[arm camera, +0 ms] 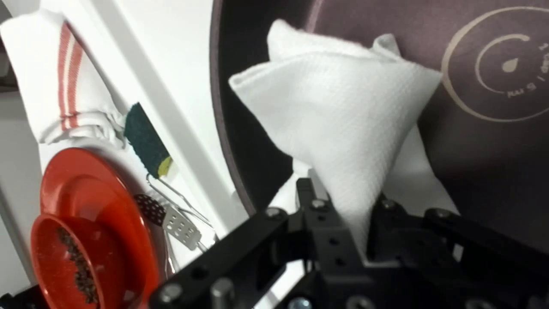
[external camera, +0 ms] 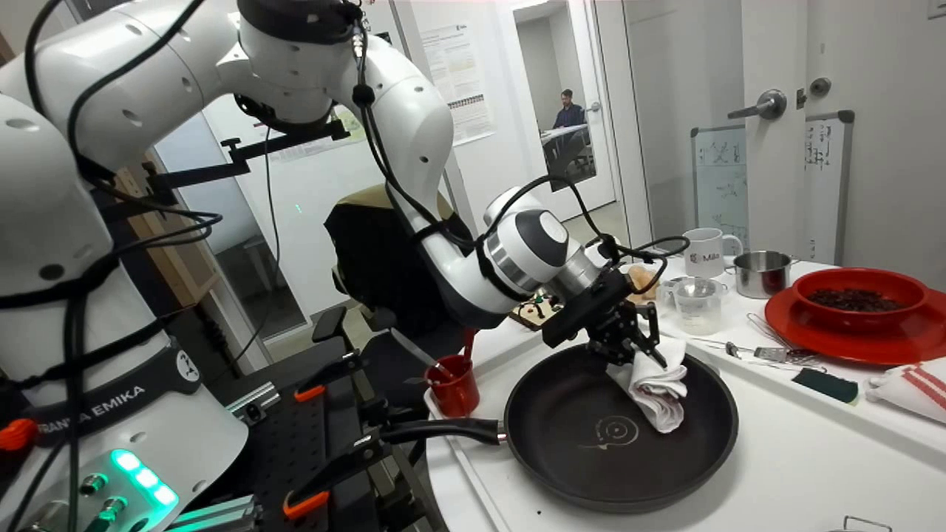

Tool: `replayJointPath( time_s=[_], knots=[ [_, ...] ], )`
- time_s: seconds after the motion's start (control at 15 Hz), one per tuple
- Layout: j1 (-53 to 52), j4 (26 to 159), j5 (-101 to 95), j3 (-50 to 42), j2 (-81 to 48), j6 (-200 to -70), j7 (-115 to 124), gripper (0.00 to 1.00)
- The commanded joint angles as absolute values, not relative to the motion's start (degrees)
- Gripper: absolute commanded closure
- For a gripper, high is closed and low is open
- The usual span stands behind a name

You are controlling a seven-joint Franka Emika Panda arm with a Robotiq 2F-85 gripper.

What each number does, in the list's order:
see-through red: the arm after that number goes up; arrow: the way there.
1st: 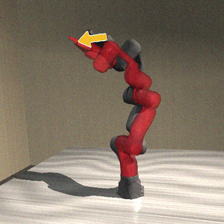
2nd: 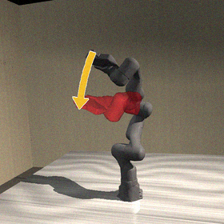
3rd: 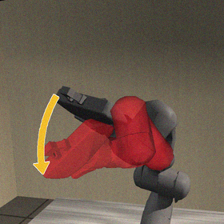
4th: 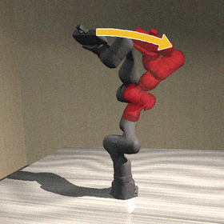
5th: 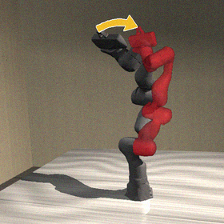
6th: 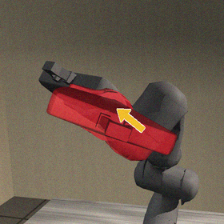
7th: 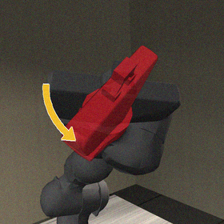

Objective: Use the tea towel on the tray to wipe the pan

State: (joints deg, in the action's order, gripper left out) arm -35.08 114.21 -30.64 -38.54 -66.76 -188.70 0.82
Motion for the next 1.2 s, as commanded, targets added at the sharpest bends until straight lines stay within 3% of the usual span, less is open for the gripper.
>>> replayJointPath(
  time_s=[0.0, 1.13],
  knots=[
    [-37.75, 113.09, -20.71, -41.62, -71.5, -191.03, -2.89, 0.92],
    [-42.27, 124.19, -16.26, -45.01, -71.12, -192.14, -13.96, 0.92]
  ],
)
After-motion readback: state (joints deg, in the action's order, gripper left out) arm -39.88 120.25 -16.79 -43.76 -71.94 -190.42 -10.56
